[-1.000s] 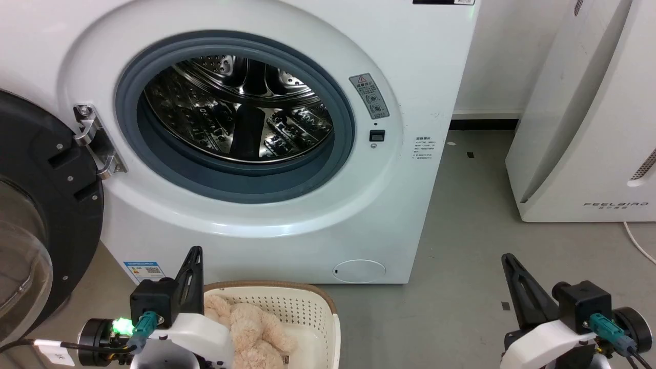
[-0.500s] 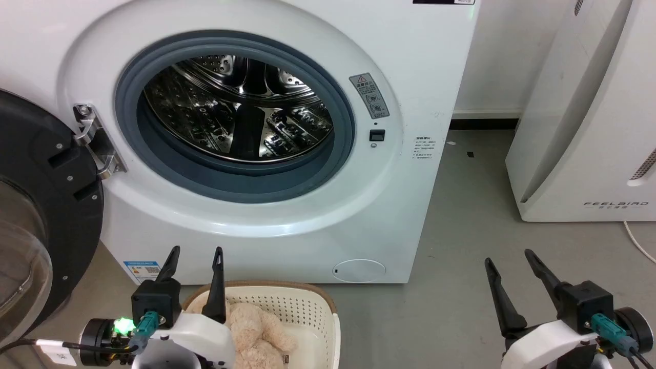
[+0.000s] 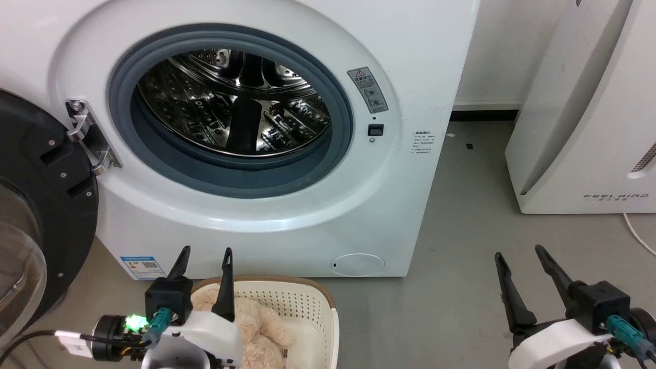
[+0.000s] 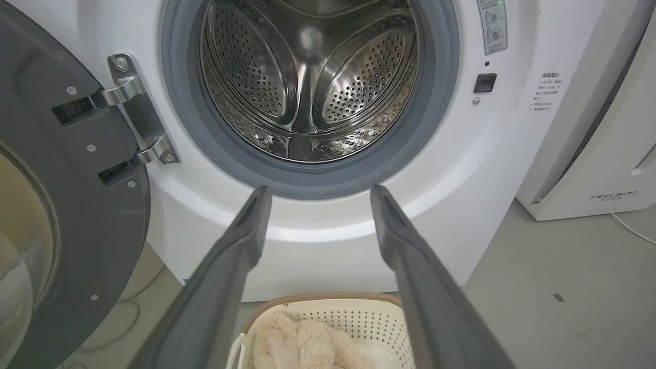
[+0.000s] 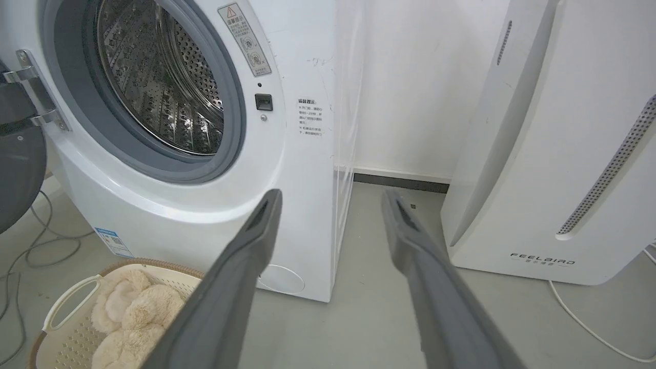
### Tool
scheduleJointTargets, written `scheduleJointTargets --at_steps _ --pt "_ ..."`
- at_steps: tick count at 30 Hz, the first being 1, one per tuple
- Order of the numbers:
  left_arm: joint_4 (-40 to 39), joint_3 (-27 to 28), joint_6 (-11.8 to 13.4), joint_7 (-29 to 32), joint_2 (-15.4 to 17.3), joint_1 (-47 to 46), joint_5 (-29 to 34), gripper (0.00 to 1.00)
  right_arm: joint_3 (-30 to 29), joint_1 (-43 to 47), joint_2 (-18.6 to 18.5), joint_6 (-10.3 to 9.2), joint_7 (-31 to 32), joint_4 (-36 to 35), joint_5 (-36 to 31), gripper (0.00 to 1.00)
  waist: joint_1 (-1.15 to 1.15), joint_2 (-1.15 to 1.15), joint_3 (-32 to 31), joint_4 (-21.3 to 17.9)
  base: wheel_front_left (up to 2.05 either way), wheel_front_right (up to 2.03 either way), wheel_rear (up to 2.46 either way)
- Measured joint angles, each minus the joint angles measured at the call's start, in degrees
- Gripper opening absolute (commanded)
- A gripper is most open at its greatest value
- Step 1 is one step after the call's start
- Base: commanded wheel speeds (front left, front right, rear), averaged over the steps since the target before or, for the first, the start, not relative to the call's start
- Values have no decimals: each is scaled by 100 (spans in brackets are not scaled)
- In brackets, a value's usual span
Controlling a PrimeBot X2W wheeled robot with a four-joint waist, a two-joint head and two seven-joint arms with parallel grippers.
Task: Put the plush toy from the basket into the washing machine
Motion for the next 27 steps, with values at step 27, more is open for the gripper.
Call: scheduleJointTargets --at_steps 27 --pt "2154 -726 -297 114 208 -1241 185 100 -222 -319 0 0 -314 -52 442 100 0 0 814 -197 0 0 0"
